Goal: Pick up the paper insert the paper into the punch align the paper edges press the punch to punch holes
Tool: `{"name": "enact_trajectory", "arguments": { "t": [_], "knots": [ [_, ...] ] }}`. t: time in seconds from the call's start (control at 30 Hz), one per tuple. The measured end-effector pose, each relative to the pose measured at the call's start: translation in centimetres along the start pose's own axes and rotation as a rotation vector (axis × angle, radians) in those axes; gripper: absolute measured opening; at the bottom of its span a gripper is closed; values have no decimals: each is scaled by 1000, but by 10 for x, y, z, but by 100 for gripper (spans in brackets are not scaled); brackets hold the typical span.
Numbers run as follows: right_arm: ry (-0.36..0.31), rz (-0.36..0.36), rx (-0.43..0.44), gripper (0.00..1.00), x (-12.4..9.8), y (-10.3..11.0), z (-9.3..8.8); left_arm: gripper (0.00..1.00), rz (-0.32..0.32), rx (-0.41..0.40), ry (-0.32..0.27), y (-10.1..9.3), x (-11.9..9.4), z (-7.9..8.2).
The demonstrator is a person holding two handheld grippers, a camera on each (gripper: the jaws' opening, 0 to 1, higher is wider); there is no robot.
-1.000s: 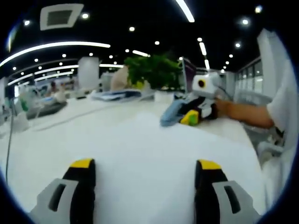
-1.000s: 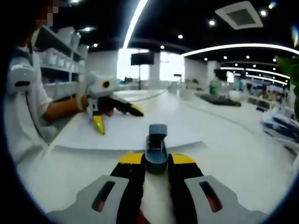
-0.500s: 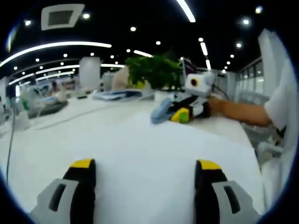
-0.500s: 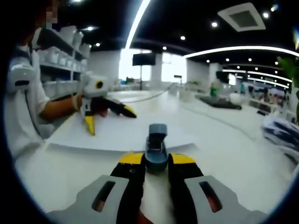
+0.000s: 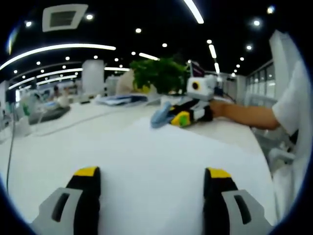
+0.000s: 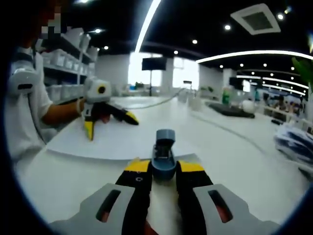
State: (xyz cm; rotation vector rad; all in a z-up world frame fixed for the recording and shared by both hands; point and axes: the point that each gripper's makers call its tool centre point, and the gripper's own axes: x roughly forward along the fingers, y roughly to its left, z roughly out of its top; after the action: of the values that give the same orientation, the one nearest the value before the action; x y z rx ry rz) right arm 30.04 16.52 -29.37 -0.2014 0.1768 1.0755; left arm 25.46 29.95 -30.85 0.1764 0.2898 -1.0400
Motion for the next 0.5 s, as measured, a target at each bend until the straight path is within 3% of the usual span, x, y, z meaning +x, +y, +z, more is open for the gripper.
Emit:
{"name": "enact_trajectory", "arguments": {
  "t": [0.5],
  "knots": [
    [2, 19, -9, 22, 3, -12, -2, 86, -1, -1, -2, 0, 2, 2]
  ]
}}
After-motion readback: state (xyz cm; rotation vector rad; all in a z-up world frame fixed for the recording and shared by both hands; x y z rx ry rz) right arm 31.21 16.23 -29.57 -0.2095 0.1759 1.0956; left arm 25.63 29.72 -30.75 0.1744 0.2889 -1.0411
